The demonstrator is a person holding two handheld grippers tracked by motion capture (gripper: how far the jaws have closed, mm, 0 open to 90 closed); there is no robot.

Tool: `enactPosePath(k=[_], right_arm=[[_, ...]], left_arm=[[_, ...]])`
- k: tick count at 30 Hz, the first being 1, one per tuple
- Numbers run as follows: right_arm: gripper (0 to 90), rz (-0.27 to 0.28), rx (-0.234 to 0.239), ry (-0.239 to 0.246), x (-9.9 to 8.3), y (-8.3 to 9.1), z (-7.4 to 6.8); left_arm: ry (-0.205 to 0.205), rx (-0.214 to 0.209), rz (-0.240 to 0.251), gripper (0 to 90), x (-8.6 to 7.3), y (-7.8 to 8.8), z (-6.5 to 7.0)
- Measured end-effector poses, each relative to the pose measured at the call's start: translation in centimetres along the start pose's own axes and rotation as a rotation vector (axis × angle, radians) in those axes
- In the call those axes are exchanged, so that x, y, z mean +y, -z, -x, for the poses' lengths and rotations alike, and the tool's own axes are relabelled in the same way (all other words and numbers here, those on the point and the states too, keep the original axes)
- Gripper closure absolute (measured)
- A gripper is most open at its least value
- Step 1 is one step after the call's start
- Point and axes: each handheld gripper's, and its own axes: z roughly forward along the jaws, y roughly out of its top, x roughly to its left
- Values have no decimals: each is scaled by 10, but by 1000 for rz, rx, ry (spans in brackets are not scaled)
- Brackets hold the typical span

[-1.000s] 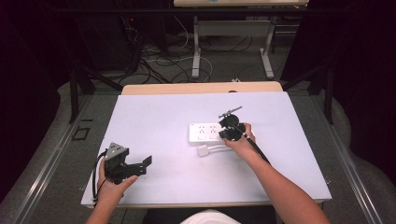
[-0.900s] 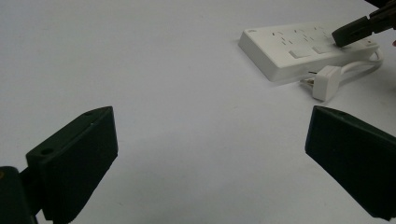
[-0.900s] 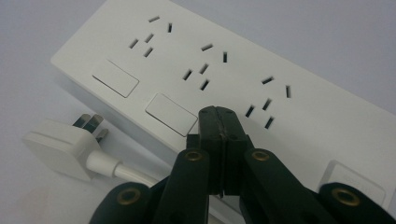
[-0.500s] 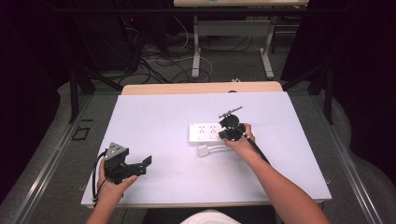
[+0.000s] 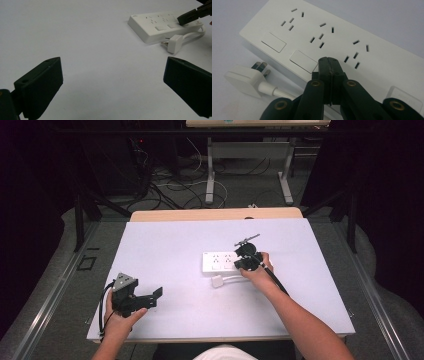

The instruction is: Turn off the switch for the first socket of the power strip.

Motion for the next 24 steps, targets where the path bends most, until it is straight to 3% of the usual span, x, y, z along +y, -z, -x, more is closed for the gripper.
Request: enactPosePath(k=[5, 24], right_arm=[[900, -19, 6, -6, 1, 1, 1], [900, 16, 27, -8, 11, 20, 0]], left_arm=[[0, 1, 1, 22, 0, 0, 0], [-3, -2, -3, 24, 0, -1, 0]])
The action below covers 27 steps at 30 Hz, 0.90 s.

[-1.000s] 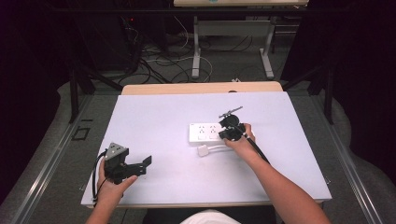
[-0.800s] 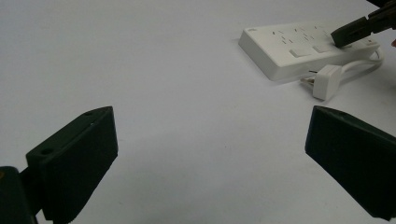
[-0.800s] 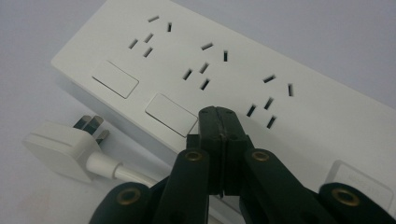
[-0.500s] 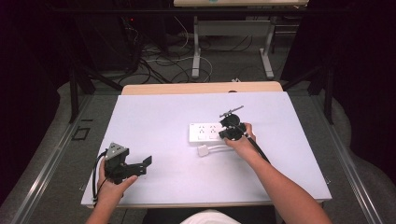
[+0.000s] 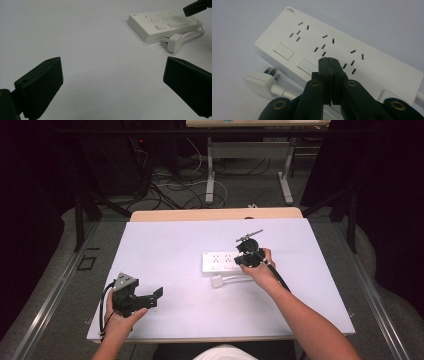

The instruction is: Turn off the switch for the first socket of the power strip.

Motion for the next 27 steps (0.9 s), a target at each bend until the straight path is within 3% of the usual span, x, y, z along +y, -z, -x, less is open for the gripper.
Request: enactPosePath(k=[11, 17, 24, 25, 27], right_arm=[[858, 3, 27, 6, 1, 10, 2], [824, 32, 39, 10, 1, 15, 1], [714, 37, 50, 10, 1, 26, -1], [639, 39, 58, 1, 1, 28, -2], [588, 43, 56, 0, 1, 31, -3]], left_arm=[[3, 0, -3, 28, 0, 0, 0], [4, 0, -4, 28, 0, 0, 0], [2, 4, 4, 28, 1, -1, -1], [6, 3, 5, 28, 1, -1, -1], [7, 3, -2, 28, 1, -1, -2]])
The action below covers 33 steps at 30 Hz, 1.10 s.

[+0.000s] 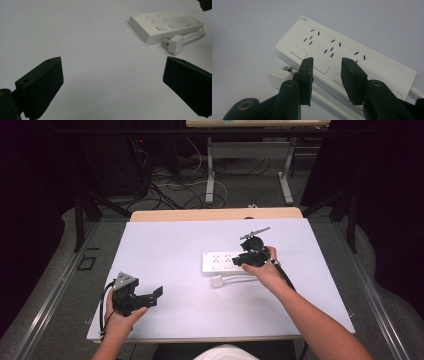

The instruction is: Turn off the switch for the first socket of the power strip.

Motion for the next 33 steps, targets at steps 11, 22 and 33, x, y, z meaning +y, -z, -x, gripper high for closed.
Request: enactPosePath(k=[11, 22, 33], right_arm=[[349, 17, 8, 17, -3, 9, -6], [224, 36, 10, 34, -8, 16, -9], [0, 88, -46, 60, -21, 33, -1]], left_arm=[[8, 1, -3, 28, 0, -1, -1], [4, 10, 5, 28, -1, -3, -1], [6, 4, -2, 28, 0, -2, -2]])
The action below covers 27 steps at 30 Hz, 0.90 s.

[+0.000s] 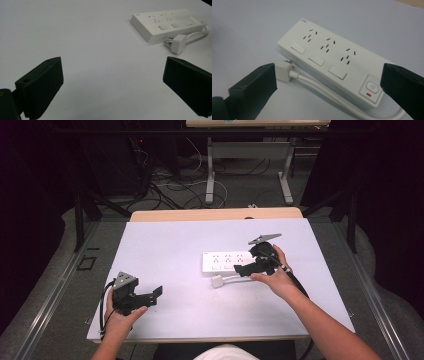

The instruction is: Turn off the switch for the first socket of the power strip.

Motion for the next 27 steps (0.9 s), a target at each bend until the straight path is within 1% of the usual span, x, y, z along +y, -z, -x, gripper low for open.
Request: enactPosePath(k=[3, 5, 8, 9, 10, 13, 14, 15, 17, 19, 22, 24, 27], right_arm=[[0, 7, -4, -5, -2, 4, 1], [0, 18, -12, 1, -5, 9, 3], [0, 25, -18, -11, -11, 16, 5], [0, 36, -23, -2, -13, 18, 6], [0, 38, -25, -9, -15, 22, 7], [0, 61, -32, -4, -20, 30, 10], [0, 58, -29, -17, -21, 34, 10], [0, 63, -31, -19, -22, 37, 10], [0, 76, -31, -20, -25, 43, 12], [0, 82, -40, -15, -27, 49, 13], [0, 94, -40, -4, -33, 57, 17], [0, 92, -50, -12, -37, 63, 21], [0, 101, -45, -18, -44, 72, 27]], left_arm=[[-6, 1, -1, 28, 0, 1, 1], [-8, 2, 0, 28, 0, 1, 1], [-8, 3, 0, 28, 0, 2, 1], [-7, 4, 0, 28, 0, 2, 1], [-7, 5, 1, 28, 0, 2, 1], [-6, 7, 4, 28, 0, 3, 1], [-6, 8, 4, 28, 0, 3, 1], [-6, 8, 3, 28, 0, 3, 1], [-7, 8, 0, 28, 0, 3, 1], [-7, 8, 7, 28, 0, 3, 1], [-3, 11, 7, 28, 0, 3, 1], [0, 10, 8, 28, 0, 3, 1], [0, 12, 8, 28, 0, 3, 1]])
